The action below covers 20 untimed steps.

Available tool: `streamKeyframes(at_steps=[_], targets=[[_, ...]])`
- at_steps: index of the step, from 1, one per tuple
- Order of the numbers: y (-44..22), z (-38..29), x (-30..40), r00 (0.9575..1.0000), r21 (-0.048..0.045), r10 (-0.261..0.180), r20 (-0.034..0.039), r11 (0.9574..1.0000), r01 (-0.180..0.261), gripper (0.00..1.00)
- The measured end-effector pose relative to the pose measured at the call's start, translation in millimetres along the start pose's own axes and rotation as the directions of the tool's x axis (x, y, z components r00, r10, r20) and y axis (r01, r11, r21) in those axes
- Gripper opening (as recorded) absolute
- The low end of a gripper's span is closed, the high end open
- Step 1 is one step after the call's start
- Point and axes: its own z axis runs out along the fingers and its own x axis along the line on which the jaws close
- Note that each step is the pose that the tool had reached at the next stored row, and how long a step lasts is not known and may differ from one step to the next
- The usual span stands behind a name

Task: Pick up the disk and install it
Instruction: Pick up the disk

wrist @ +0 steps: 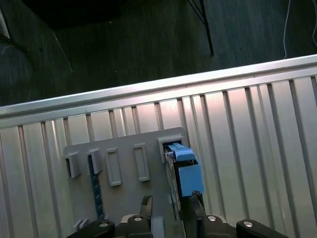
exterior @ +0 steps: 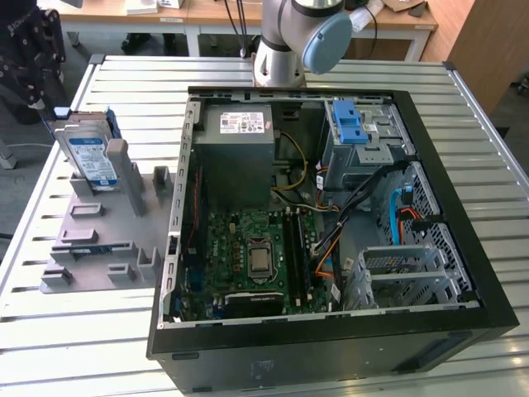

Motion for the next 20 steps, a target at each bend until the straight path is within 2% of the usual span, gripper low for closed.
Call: streamKeyframes(at_steps=[3, 4, 7, 10, 18, 20], targets=[[1.5, 1.8, -3.6, 1.0000, 0.0005, 0.000, -0.0022, 1.0000, 0.000, 0.47], [2.2, 2.7, -5.7, 1.0000, 0.0008, 0.000, -0.0027, 1.0000, 0.000, 0.53], [4.6, 5.7, -7.2, 1.0000, 0.0009, -0.005, -0.0031, 1.0000, 0.005, 0.53], [4.8, 8.2, -7.2, 0.9989, 0.0001, -0.047, -0.0042, 0.9989, 0.047, 0.53], [11.0, 11.6, -14.2, 0.9988, 0.0010, -0.050, -0.0040, 0.9988, 0.050, 0.53], [12.8, 13.2, -15.4, 0.9988, 0.0046, -0.050, -0.0037, 0.9987, 0.050, 0.53]])
